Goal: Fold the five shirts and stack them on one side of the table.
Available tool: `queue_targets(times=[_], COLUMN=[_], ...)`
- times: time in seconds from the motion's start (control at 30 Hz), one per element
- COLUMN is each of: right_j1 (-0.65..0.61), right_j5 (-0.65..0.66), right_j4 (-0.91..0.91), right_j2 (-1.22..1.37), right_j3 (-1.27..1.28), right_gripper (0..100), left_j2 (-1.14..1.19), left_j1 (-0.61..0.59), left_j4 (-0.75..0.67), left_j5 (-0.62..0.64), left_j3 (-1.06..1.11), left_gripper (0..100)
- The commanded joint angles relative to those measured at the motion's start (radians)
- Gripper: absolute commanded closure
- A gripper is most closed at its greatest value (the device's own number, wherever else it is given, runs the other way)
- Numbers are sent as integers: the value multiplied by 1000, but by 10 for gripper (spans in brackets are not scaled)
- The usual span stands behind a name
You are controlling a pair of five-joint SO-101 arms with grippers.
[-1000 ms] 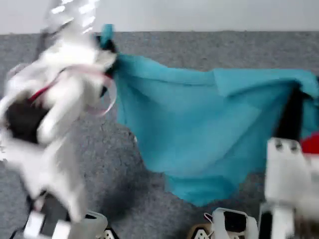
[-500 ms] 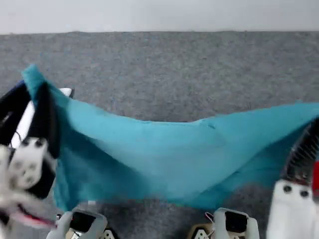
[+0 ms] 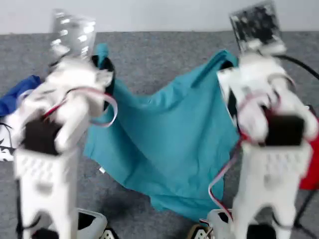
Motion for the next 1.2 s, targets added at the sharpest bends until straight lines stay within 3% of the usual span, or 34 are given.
queue_targets(times=[0.0, 0.2, 0.6, 0.67, 0.77, 0.9, 1.03, 1.17], right_j1=[-10, -10, -8, -8, -7, 2, 1, 1], right_j5=[15, 78, 80, 80, 80, 80, 80, 112], right_j4=[-234, -455, -433, -424, -321, -68, 242, 478], right_j2=[120, 302, 581, 582, 576, 544, 483, 415], right_j3=[5, -69, -230, -238, -253, -262, -262, -258], right_gripper=[988, 988, 988, 988, 988, 988, 988, 988], left_j2=[84, 295, 763, 819, 829, 835, 833, 836], left_j1=[-54, -109, -109, -117, -130, -152, -161, -152], left_j4=[-172, -333, -517, -471, -287, -81, -11, 94], left_j5=[5, 5, 3, 3, 3, 3, -9, -115], left_j3=[25, 22, -148, -206, -311, -447, -475, -470], left_gripper=[986, 986, 986, 986, 986, 986, 986, 986])
